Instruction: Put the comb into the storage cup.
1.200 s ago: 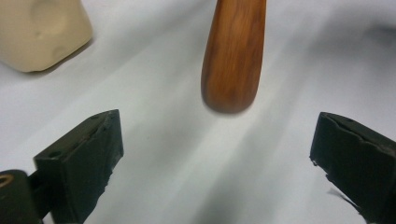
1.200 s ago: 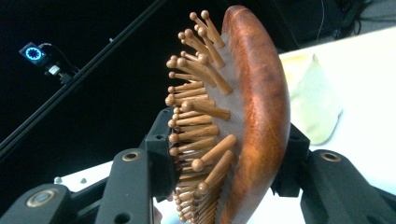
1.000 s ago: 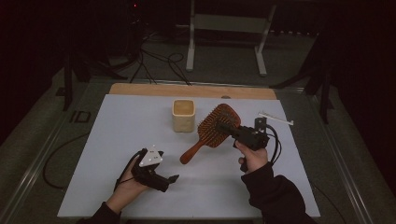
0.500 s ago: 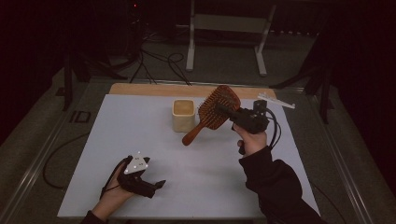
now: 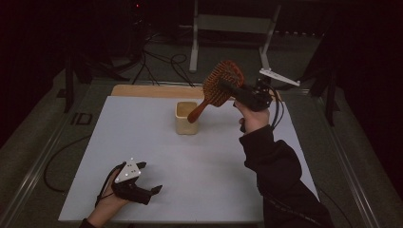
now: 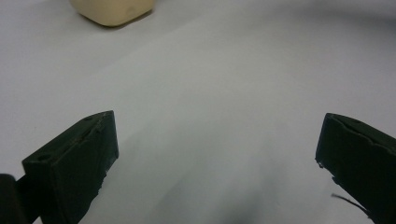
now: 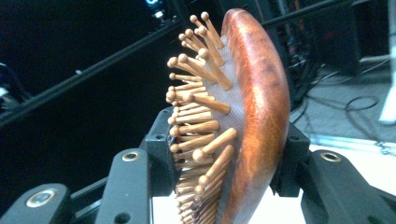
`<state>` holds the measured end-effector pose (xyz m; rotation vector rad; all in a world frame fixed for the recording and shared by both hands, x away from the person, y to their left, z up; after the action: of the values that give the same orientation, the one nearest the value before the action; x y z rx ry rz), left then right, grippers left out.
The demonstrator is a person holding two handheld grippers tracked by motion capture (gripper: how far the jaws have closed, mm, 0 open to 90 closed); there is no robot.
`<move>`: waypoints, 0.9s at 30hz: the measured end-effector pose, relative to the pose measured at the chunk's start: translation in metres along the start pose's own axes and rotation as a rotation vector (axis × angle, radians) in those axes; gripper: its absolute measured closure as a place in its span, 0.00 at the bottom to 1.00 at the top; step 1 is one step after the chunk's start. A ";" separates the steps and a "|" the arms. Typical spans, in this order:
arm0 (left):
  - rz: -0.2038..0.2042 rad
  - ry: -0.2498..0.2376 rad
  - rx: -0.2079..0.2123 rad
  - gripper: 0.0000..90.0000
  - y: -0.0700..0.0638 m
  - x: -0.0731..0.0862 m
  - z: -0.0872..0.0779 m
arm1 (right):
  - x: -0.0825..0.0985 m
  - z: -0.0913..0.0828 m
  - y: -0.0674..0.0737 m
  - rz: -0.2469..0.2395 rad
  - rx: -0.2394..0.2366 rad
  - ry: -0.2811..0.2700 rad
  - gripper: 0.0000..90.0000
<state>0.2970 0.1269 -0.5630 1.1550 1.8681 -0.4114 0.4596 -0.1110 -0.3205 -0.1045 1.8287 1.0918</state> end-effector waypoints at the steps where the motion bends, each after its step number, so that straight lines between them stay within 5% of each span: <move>1: 0.000 -0.004 0.000 0.00 0.000 0.000 0.000 | -0.002 0.004 0.000 -0.011 0.013 -0.003 0.58; 11: 0.003 -0.027 0.006 0.00 -0.003 -0.003 -0.001 | -0.008 0.038 -0.012 -0.042 0.076 0.004 0.58; 27: 0.011 -0.043 0.023 0.00 -0.006 -0.007 -0.002 | 0.016 0.089 -0.040 -0.028 0.147 0.060 0.58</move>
<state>0.2918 0.1213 -0.5574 1.1627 1.8236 -0.4483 0.5318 -0.0652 -0.3697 -0.0760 1.9495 0.9402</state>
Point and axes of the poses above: each handheld gripper's, and its own axes: z roughly forward along the jaws, x roughly out of its underside, y roughly to its left, the point moved 10 cm from there along z, roughly forward along the jaws, and after that the axes turned 14 degrees about z, right-handed, at the moved point
